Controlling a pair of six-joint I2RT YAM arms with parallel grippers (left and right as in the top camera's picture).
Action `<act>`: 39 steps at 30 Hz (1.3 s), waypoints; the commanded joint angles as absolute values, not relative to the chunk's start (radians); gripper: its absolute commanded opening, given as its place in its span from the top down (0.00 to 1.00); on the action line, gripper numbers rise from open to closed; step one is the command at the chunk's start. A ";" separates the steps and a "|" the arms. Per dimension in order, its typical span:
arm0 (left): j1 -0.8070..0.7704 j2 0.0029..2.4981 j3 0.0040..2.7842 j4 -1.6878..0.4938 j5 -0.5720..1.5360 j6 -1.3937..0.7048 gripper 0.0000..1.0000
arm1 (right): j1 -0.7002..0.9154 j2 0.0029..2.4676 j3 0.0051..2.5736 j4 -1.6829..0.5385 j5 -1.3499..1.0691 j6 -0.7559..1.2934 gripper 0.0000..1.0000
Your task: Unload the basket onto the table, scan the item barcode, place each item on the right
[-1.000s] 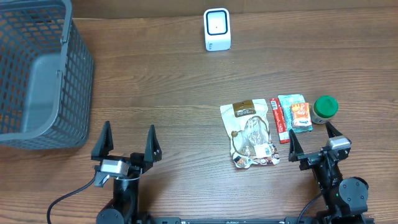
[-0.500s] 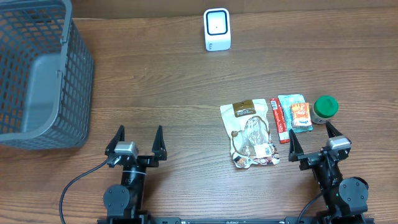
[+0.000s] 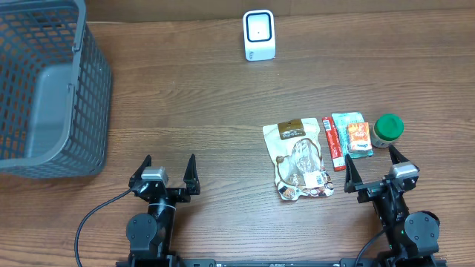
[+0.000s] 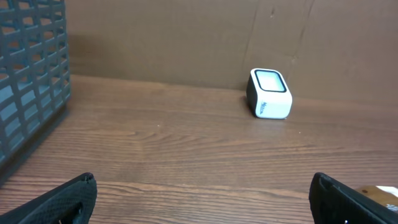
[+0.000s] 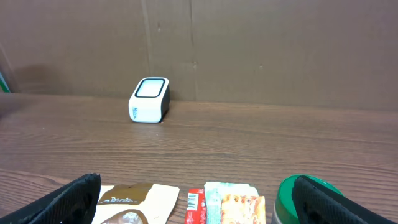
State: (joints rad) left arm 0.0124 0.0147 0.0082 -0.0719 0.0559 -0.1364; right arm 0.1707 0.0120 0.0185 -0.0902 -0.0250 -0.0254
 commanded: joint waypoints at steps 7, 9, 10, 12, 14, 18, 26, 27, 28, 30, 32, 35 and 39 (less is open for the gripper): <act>0.006 0.003 0.005 -0.077 0.019 -0.082 0.00 | 0.167 0.004 0.008 -0.084 -0.017 -0.027 0.00; 0.006 0.003 0.005 -0.077 0.019 -0.082 0.00 | 0.167 0.004 0.008 -0.084 -0.018 -0.027 0.00; 0.006 0.003 0.005 -0.077 0.019 -0.082 0.00 | 0.167 0.004 0.008 -0.084 -0.018 -0.027 0.00; 0.006 0.003 0.005 -0.077 0.019 -0.082 0.00 | 0.167 0.004 0.008 -0.084 -0.018 -0.027 0.00; 0.007 0.004 0.005 -0.077 0.019 -0.082 0.00 | 0.167 0.004 0.008 -0.084 -0.018 -0.027 0.00; 0.007 0.004 0.005 -0.077 0.019 -0.082 0.00 | 0.167 0.004 0.008 -0.084 -0.017 -0.027 0.00; 0.007 0.004 0.005 -0.077 0.019 -0.082 0.00 | 0.167 0.004 0.008 -0.084 -0.017 -0.027 0.00; 0.007 0.004 0.005 -0.077 0.019 -0.082 0.00 | 0.167 0.004 0.008 -0.084 -0.018 -0.027 0.00; 0.007 0.004 0.005 -0.077 0.019 -0.082 0.00 | 0.167 0.004 0.008 -0.084 -0.018 -0.027 0.00; 0.007 0.004 0.005 -0.077 0.019 -0.082 0.00 | 0.167 0.004 0.008 -0.084 -0.017 -0.027 0.00; 0.007 0.004 0.005 -0.077 0.019 -0.082 0.00 | 0.167 0.004 0.008 -0.084 -0.018 -0.027 0.00; 0.007 0.004 0.005 -0.077 0.019 -0.082 0.00 | 0.167 0.004 0.008 -0.084 -0.017 -0.027 0.00; 0.007 0.004 0.005 -0.077 0.019 -0.082 0.00 | 0.167 0.004 0.008 -0.084 -0.018 -0.027 0.00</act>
